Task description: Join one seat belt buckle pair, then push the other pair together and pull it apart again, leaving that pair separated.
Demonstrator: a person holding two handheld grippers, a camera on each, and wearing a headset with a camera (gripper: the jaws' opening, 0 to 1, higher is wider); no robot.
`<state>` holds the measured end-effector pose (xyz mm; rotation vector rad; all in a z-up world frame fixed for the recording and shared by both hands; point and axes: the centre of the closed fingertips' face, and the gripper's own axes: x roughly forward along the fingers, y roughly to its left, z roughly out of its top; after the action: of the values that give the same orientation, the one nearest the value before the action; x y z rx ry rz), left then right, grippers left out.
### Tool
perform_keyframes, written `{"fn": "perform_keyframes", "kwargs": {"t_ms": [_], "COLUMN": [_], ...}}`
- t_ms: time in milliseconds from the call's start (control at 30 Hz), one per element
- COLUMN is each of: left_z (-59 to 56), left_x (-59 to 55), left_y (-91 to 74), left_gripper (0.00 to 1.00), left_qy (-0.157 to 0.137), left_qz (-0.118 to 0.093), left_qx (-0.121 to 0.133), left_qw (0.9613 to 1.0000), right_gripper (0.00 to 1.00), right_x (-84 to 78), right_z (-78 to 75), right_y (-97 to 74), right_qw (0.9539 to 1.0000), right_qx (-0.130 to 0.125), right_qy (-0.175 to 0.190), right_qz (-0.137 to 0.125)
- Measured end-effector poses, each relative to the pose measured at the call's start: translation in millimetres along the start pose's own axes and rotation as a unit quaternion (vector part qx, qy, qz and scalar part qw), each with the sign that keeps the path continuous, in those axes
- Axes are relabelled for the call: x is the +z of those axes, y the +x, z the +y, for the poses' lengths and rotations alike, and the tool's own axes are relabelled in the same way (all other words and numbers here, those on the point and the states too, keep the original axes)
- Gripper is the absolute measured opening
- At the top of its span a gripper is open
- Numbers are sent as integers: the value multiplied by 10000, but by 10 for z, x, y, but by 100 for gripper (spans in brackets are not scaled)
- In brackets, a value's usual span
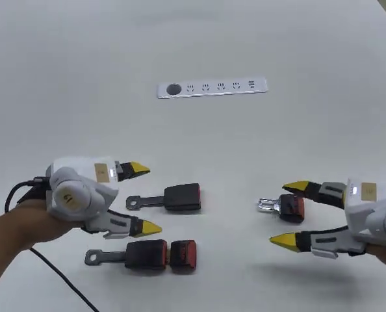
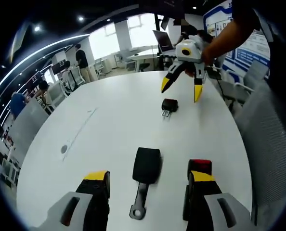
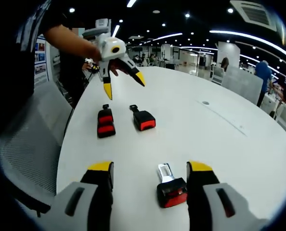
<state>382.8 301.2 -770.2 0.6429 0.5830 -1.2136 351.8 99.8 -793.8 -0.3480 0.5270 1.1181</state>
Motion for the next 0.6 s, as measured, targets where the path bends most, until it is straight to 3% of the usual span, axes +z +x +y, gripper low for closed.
{"fn": "perform_keyframes", "kwargs": {"t_ms": [167,200,300,500,600], "left_z": [90,85,73,57,24], "left_x": [-32,-97,-171,-278,-429], "left_y": [229,312,429,603,696], "left_gripper": [65,65,65,64,63], "left_qy": [162,181,246,153,186], "left_qz": [115,273,458,609,847], "left_qx": [-74,-159,-280,-482,-639], "left_qw": [9998,9993,9983,9969,9942], "right_gripper": [63,63,63,63,62], "right_x": [-224,-252,-324,-421,-480], "right_z": [-162,-186,-243,-291,-306], "right_y": [13,27,56,116,144], "right_qw": [9993,9993,9990,9983,9977], "right_qx": [44,94,205,358,444], "right_qy": [-116,-80,-9,151,78], "right_qz": [342,351,385,433,509]}}
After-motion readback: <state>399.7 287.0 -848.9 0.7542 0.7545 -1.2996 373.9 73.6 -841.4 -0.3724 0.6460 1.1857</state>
